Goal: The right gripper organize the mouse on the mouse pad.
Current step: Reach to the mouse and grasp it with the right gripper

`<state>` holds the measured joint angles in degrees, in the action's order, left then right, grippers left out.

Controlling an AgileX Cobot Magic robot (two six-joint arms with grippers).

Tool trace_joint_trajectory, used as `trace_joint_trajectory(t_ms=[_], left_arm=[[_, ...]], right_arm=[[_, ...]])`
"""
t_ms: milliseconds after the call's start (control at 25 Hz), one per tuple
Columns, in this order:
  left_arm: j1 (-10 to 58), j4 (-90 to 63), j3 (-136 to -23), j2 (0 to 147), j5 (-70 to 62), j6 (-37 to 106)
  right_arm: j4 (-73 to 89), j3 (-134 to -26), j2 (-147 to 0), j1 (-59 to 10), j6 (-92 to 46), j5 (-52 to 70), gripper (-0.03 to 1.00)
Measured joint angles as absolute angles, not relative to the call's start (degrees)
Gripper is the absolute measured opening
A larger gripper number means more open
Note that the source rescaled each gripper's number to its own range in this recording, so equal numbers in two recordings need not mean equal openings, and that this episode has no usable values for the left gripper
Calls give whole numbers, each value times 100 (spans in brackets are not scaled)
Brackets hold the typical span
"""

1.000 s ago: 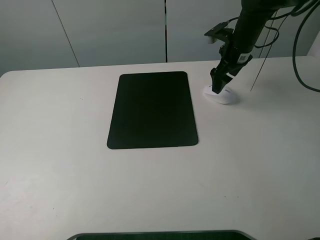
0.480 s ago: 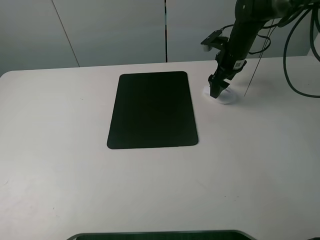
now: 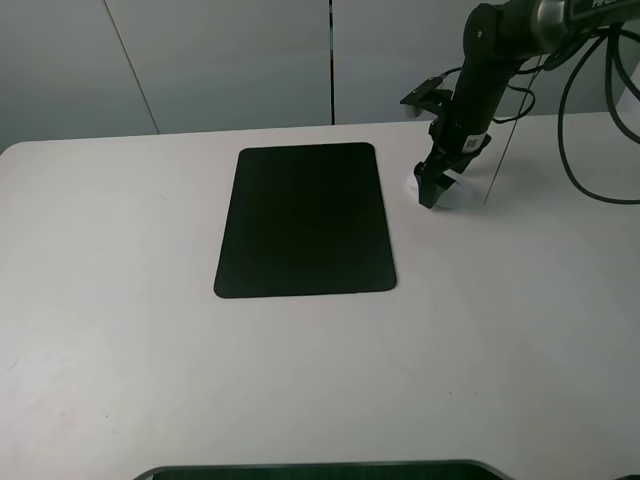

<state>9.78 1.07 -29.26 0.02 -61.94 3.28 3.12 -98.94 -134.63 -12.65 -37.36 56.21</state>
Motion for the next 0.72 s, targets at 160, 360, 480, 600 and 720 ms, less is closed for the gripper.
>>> trace_joint_trajectory(t_ms=[160,360,480,600,720], left_arm=[[978,107,-2926,2,-6194,328],[978,107,-2926,2,-6194,328],[978,107,-2926,2,-6194,328],[978,107,-2926,2,-6194,328],[978,107,-2926,2,-6194,328]], right_arm=[[287,-9894,-13472,-1265,-3692,5571,99],[255,-9894,-13472,-1265,-3666,5571,0],[255,-9894,-13472,-1265,-3689,5592,3],[275,-9894,-13472,-1265,-3689,5605,3],[358,-9894,-13472,-1265,-3689,5595,3]])
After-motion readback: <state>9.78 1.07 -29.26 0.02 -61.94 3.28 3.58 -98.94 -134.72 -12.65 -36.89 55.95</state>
